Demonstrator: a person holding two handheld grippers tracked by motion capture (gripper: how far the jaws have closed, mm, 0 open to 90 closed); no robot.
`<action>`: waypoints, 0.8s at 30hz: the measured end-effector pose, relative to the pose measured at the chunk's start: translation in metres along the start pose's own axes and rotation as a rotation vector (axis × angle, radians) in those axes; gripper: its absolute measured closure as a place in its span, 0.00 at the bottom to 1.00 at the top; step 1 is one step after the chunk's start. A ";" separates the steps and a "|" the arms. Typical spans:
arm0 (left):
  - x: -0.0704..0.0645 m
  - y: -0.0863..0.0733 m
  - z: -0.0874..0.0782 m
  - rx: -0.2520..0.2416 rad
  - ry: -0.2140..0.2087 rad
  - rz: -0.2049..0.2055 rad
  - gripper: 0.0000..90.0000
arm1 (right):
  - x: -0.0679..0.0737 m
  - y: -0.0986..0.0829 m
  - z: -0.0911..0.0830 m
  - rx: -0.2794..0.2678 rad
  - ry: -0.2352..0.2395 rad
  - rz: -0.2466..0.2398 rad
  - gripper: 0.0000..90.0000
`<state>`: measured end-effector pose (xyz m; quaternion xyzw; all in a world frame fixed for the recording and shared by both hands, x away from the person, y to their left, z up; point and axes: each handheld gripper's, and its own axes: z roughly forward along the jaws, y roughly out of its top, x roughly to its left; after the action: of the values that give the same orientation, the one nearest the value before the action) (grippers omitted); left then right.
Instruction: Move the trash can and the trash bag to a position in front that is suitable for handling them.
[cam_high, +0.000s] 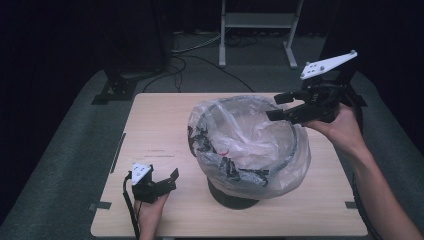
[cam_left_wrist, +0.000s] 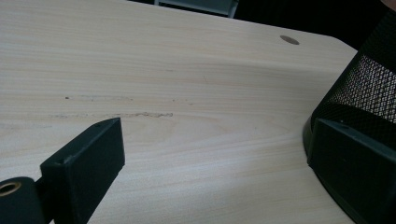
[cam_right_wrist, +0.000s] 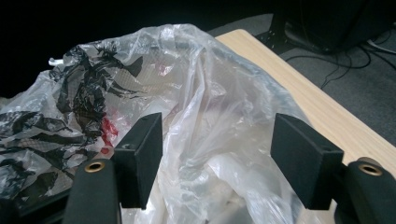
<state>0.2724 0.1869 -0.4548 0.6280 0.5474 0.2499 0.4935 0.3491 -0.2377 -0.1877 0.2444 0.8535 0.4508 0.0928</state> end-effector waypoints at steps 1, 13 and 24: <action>0.000 0.000 0.000 0.000 0.000 0.000 0.03 | -0.001 -0.001 -0.003 -0.005 0.000 0.002 0.36; -0.001 -0.001 0.000 0.003 -0.001 0.006 0.03 | -0.007 -0.016 -0.030 -0.055 -0.046 0.029 0.31; -0.001 -0.001 0.000 0.005 0.009 0.009 0.03 | -0.015 -0.033 -0.043 -0.078 -0.077 0.058 0.30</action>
<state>0.2717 0.1862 -0.4550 0.6307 0.5474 0.2534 0.4882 0.3348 -0.2921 -0.1907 0.2825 0.8236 0.4765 0.1219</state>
